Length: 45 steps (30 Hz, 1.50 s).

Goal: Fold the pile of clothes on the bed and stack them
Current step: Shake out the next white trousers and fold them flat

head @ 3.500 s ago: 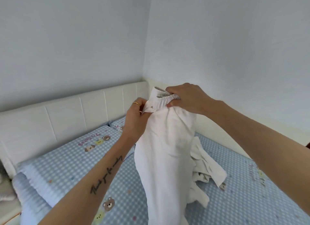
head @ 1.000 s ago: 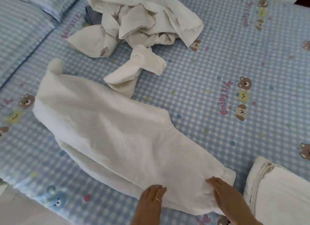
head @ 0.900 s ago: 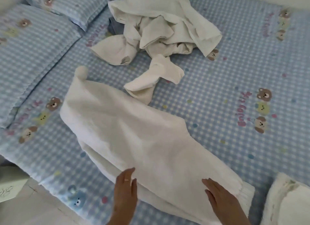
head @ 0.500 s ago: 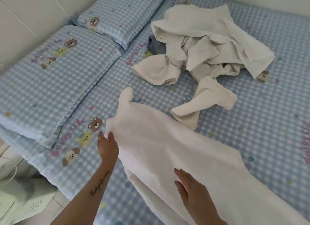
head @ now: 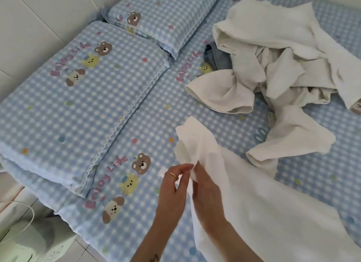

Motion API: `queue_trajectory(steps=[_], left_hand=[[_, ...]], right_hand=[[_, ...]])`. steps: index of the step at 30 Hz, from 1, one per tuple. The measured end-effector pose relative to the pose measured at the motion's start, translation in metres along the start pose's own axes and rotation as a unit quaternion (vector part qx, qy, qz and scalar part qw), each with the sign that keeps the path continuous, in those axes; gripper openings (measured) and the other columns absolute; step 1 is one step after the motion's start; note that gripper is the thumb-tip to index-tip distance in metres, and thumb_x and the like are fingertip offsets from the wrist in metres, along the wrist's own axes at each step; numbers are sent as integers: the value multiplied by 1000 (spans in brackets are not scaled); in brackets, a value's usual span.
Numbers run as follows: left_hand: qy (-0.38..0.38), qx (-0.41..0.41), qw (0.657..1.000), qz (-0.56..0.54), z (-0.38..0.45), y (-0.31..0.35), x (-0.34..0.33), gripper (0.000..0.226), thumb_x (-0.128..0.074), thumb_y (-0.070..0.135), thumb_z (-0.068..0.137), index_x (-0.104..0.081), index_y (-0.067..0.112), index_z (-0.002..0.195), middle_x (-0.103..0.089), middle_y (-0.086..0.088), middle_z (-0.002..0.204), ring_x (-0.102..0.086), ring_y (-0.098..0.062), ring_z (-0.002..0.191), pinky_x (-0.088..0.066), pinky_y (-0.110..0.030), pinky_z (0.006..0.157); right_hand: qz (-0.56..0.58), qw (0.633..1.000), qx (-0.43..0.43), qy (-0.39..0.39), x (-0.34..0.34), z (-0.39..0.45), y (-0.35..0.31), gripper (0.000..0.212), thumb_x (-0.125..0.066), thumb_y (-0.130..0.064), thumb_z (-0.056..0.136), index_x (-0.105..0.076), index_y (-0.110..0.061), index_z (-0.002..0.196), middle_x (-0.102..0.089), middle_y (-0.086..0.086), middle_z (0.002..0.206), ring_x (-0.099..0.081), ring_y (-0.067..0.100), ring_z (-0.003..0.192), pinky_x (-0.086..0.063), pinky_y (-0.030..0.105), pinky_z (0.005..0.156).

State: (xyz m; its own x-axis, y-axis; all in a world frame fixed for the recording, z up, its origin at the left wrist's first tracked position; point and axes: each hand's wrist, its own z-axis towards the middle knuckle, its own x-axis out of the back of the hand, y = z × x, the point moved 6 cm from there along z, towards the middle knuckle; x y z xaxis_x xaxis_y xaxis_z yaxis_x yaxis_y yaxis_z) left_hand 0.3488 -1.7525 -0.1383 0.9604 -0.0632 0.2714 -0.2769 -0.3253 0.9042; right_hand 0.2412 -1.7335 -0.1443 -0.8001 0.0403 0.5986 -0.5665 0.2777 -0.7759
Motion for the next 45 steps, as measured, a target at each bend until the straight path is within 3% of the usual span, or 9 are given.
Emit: queue_trajectory(steps=[3, 7, 15, 19, 25, 29, 34, 40, 45], left_hand=[[-25, 59, 996, 69, 6, -23, -3, 36, -53, 24, 94, -48, 28, 130, -50, 9, 129, -47, -8, 121, -39, -22, 97], [-70, 148, 973, 166, 10, -60, -12, 74, -67, 34, 85, -28, 14, 145, -37, -3, 144, -36, -19, 132, -32, -30, 105], [21, 66, 980, 185, 37, -56, 5, 25, -50, 23, 96, -49, 9, 116, -64, -8, 105, -62, -32, 99, -43, -33, 74], [53, 21, 968, 242, 43, -51, 24, 10, -48, 18, 95, -48, 13, 104, -61, -7, 79, -63, -39, 77, -38, -34, 62], [62, 33, 930, 362, 42, -56, 63, 36, -51, 15, 94, -51, 6, 130, -66, -27, 77, -63, -46, 75, -40, -38, 62], [40, 49, 926, 373, 45, -63, 95, 38, -49, 17, 95, -51, 12, 133, -69, -23, 101, -63, -43, 93, -48, -46, 81], [30, 79, 937, 339, 61, -88, 137, 28, -57, 19, 92, -59, 12, 120, -71, -12, 102, -65, -32, 98, -47, -37, 82], [-165, 274, 927, 197, 43, -160, 151, 43, -76, 31, 77, -54, 32, 114, -61, 12, 110, -58, -11, 102, -43, -25, 86], [22, 226, 952, 204, 44, -172, 196, 17, -70, 16, 82, -61, 30, 78, -65, 4, 74, -60, -13, 72, -44, -12, 68]], right_hand=[[97, 991, -89, 19, 24, 8, 11, 27, -41, -24, 100, -57, -33, 119, -61, -32, 107, -58, -8, 102, -43, 11, 92], [100, 970, -185, 126, 87, 13, 47, 24, -40, -18, 101, -61, -15, 112, -62, -10, 99, -58, 14, 96, -41, 27, 86], [-162, 894, -337, 248, 311, -54, 197, 18, -44, -25, 95, -57, -16, 102, -64, 23, 91, -59, 35, 79, -37, 2, 51], [-217, 872, -382, 216, 342, -51, 223, 28, -42, -21, 95, -62, -8, 111, -65, 30, 106, -60, 44, 96, -49, 29, 71], [-207, 923, -145, 290, 267, 18, 115, 44, -49, -11, 96, -41, -3, 138, -46, 17, 141, -42, 30, 130, -32, 37, 107], [-139, 989, 24, 33, 99, 71, 40, 39, -55, -16, 95, -51, -10, 133, -56, 7, 133, -52, 20, 122, -32, 19, 101], [-182, 960, -72, -201, -62, 120, 53, 58, -44, -30, 100, -22, -9, 149, -23, 6, 157, -20, 19, 144, -17, 29, 115], [-274, 954, -17, -118, -99, 167, 57, 42, -59, -30, 89, -49, -13, 126, -50, 7, 130, -43, 28, 120, -35, 37, 98], [-254, 964, 50, -68, -100, 207, 40, 9, -60, -20, 89, -64, -13, 87, -61, 6, 92, -52, 26, 94, -44, 37, 78]])
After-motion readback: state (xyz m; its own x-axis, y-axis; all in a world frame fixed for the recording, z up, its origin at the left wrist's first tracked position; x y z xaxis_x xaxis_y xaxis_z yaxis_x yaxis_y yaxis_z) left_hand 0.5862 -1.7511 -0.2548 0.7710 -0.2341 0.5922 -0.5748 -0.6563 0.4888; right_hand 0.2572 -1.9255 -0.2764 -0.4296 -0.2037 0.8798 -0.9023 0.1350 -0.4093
